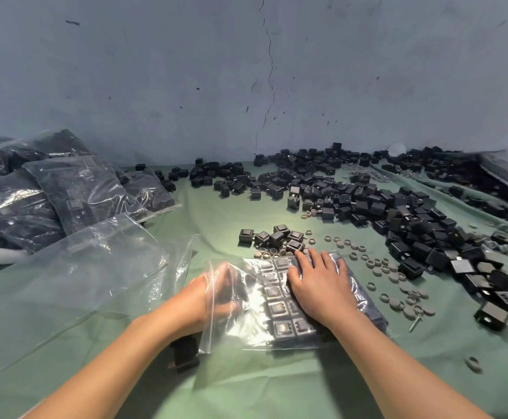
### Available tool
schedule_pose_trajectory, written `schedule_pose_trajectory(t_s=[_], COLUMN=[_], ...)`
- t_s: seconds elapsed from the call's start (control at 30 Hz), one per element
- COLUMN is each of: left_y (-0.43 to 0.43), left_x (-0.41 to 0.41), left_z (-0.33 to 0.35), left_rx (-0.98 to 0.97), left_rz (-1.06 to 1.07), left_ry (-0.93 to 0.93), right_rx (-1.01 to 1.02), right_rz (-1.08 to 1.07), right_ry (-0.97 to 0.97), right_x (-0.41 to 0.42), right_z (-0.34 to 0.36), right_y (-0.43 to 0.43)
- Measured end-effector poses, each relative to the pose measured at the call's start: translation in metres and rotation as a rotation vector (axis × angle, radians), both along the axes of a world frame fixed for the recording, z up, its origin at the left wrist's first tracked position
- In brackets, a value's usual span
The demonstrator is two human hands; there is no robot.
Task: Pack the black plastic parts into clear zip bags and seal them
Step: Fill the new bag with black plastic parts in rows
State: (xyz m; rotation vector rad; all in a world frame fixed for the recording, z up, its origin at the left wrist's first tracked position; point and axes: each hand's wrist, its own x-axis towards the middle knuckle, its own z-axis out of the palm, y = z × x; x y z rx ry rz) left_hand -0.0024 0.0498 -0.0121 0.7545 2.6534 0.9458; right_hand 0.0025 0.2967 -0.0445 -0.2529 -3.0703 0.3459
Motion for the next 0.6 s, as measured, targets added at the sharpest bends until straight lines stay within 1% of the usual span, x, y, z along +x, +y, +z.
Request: schedule_pose_trajectory(t_s=[0.07,0.17,0.2,0.33,0.5,0.6], left_y=[0.007,0.011,0.011,0.008,0.010,0.009], left_x=[0.003,0.004,0.003,0.002,0.004,0.005], left_z=[-0.006,-0.015,-0.016,-0.018,-0.018,-0.020], left_rx=[-0.014,-0.041,-0.020,0.025,0.070,0.043], left_rz=[0.064,0.101,0.103,0.090,0.108,0.111], left_ry=[0.083,0.229,0.230,0.142,0.141,0.138], right_rx=[0.001,-0.002,-0.002,-0.001,0.005,0.000], right_rz=[-0.001,0.000,0.001,0.000,0.002,0.003], right_ry=[0.001,0.003,0.005,0.006,0.009,0.010], right_x=[0.000,-0.001,0.000,-0.001,-0.001,0.000], right_z=[-0.001,-0.001,-0.002,-0.003,-0.002,-0.002], right_y=[0.000,0.000,0.001,0.001,0.001,0.001])
